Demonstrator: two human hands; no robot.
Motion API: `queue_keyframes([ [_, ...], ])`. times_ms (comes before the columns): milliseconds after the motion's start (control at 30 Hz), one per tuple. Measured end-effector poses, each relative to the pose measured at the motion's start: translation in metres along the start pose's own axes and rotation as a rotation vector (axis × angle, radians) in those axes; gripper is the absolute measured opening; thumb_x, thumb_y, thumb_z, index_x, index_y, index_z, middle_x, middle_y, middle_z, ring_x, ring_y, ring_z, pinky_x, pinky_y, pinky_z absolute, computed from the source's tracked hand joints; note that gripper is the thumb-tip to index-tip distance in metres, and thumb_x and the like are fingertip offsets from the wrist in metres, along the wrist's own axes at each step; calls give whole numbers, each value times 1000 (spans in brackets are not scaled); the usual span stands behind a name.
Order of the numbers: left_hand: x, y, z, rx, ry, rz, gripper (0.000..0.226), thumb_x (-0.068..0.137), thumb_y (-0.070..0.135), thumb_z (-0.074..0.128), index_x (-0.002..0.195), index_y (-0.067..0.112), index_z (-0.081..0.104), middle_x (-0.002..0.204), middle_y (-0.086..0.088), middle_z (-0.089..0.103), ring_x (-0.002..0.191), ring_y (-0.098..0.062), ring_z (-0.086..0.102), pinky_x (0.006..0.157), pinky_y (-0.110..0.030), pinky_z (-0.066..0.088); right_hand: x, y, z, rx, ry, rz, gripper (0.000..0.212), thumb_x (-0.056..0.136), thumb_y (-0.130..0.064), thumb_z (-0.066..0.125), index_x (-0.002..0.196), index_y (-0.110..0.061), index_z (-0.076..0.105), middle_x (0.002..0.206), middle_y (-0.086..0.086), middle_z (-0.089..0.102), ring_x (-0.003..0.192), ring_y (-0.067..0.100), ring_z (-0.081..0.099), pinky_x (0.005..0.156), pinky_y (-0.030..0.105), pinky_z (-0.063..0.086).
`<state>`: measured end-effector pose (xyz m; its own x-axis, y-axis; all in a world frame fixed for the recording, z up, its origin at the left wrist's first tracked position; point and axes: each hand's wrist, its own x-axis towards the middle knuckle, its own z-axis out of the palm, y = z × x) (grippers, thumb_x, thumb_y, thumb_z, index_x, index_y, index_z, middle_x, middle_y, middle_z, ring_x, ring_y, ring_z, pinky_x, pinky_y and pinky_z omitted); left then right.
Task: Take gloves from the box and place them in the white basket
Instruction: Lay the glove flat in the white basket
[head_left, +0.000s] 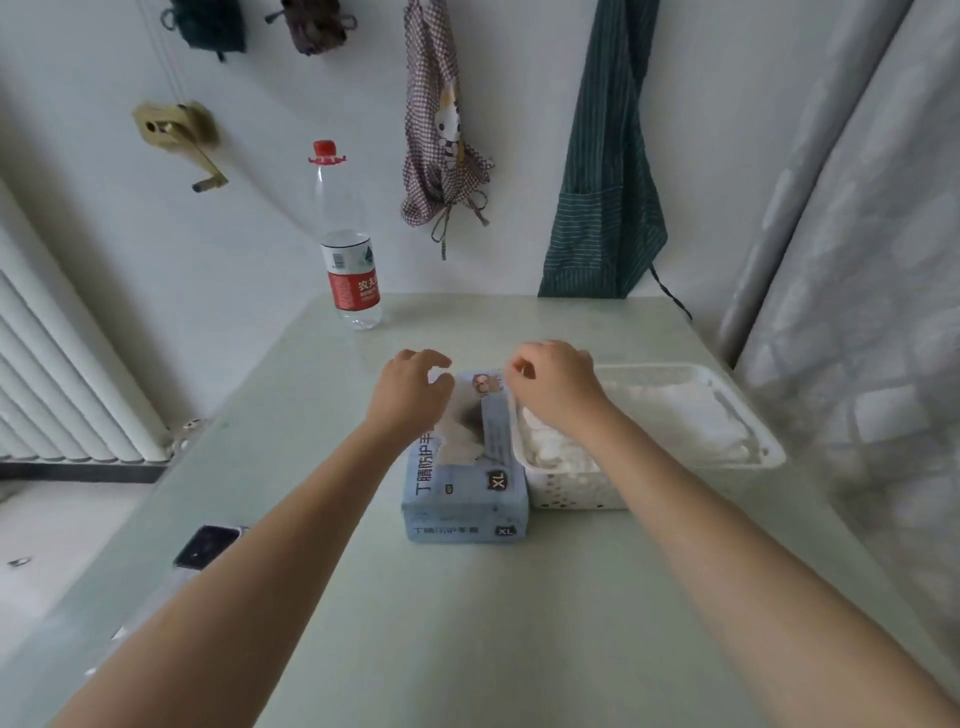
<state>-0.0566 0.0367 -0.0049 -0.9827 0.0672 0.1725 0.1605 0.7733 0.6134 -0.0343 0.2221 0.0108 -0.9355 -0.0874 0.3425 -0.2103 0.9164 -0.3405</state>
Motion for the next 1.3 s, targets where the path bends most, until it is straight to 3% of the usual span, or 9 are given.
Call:
queue_keyframes([
  [133,-6,-21,-11,-51,-79,-90,32,91,19,53,120,19,67,121,-4,63,95,-18,57,77,-25,41,-4,-37,21,43,-194,-30,50,80,-70,56,73,-21,63,88,-4,57,92,14,47,85,37,33],
  [300,-8,-41,-9,-14,-131,-112,34,88,29,63,121,20,66,117,-4,63,85,-16,55,69,-24,41,-9,-52,37,-47,-225,-33,20,87,-34,62,71,-23,63,95,-3,57,105,19,49,91,40,36],
  [500,-8,-41,-13,-132,33,-61,21,88,34,63,99,19,73,103,-5,61,90,-19,58,74,-27,41,-20,-54,27,180,21,74,20,93,-16,53,82,-7,67,87,1,63,86,18,56,78,30,47],
  [600,-15,-30,-22,-284,83,48,27,86,24,63,113,25,67,114,-2,55,107,-19,56,87,-27,41,-27,-60,17,333,131,103,16,97,-17,52,91,-11,66,89,-3,62,81,9,55,67,12,39],
  [733,-24,-12,-36,-271,-15,266,28,86,23,67,112,34,68,132,2,52,124,-14,43,106,-33,34,-31,-66,-1,527,135,131,17,101,-21,45,94,-15,59,83,-6,58,73,6,52,65,17,41],
  [900,-27,7,-50,-434,53,243,7,87,33,70,87,26,71,104,10,69,100,-4,61,88,-23,44,-48,-64,-15,714,164,194,19,93,-38,60,102,-21,60,91,-8,63,77,2,56,66,14,45],
  [1000,-31,12,-55,-517,74,183,8,86,29,71,81,23,70,91,9,71,92,-3,65,84,-22,48,-57,-57,-11,698,126,273,30,86,-39,69,90,-11,60,82,9,61,71,23,54,66,34,47],
  [1200,-38,17,-53,-462,54,65,10,90,23,65,91,19,74,88,7,71,83,-10,65,69,-19,45,-69,-50,-20,719,223,308,35,93,-25,59,61,-15,46,47,-10,37,48,4,32,48,19,28],
  [1300,-44,20,-56,-495,-65,80,19,93,24,61,105,23,74,101,11,71,95,-4,63,75,-18,45,-70,-50,-22,718,254,299,39,96,-33,56,68,-8,47,54,-9,33,47,4,28,44,15,25],
])
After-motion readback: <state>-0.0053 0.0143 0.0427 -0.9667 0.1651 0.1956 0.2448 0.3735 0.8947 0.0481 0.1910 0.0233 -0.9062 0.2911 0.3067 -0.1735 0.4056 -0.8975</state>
